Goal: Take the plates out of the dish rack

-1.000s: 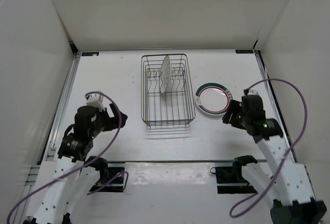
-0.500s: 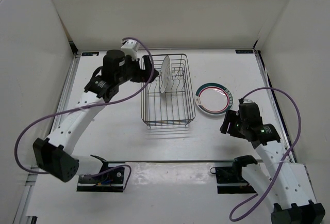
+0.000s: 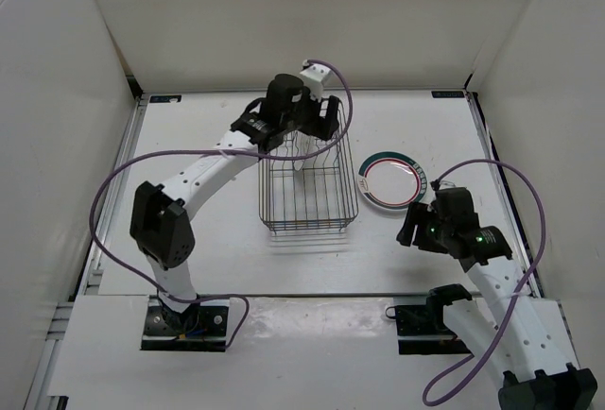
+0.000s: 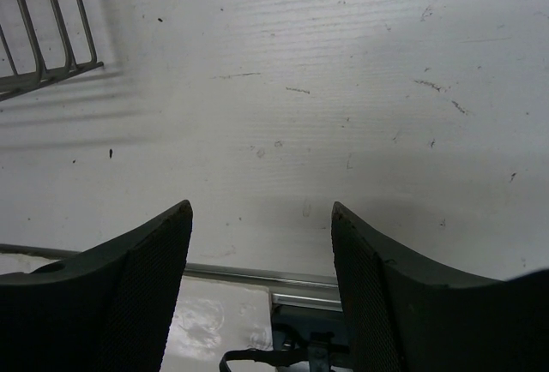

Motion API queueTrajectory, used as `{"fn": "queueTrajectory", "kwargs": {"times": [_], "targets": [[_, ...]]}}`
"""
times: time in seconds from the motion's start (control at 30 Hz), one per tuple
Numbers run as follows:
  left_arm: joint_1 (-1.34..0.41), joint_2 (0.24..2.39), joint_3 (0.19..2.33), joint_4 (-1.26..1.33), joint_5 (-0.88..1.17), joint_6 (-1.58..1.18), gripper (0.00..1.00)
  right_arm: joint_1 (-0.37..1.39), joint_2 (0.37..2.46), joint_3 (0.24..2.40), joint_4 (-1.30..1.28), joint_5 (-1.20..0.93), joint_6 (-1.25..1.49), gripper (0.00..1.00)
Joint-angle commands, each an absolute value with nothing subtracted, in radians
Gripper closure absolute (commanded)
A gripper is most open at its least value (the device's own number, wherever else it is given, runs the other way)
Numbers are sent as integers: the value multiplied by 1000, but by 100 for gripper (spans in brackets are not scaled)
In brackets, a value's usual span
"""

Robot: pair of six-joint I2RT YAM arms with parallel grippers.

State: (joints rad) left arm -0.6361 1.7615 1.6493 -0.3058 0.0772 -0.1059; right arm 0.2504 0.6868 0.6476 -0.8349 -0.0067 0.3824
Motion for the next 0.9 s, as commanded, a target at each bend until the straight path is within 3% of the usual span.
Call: {"fn": "queueTrajectory", "kwargs": {"times": [0.0, 0.43, 0.57, 0.63, 0.8, 0.83, 0.87], "targets": [[-650, 1796, 1695, -321, 15, -40, 11, 259, 696, 644, -810, -46, 364, 31], [-650, 1865, 1626, -270, -43, -23, 20, 276, 701, 640, -801, -63, 356, 31], [-646, 1874, 1611, -262, -40, -23, 37, 278, 703, 638, -798, -63, 357, 31], [-641, 1881, 1608, -267, -40, -25, 51, 279, 704, 638, -798, -64, 356, 30], [-627, 1872, 1575, -250, -23, -48, 67, 284, 710, 637, -795, -64, 356, 30], [-624, 1864, 1566, -247, -20, -55, 77, 281, 710, 637, -795, -66, 360, 30], [-624, 1864, 1566, -247, -20, -55, 77, 282, 710, 637, -795, -66, 357, 30]]}}
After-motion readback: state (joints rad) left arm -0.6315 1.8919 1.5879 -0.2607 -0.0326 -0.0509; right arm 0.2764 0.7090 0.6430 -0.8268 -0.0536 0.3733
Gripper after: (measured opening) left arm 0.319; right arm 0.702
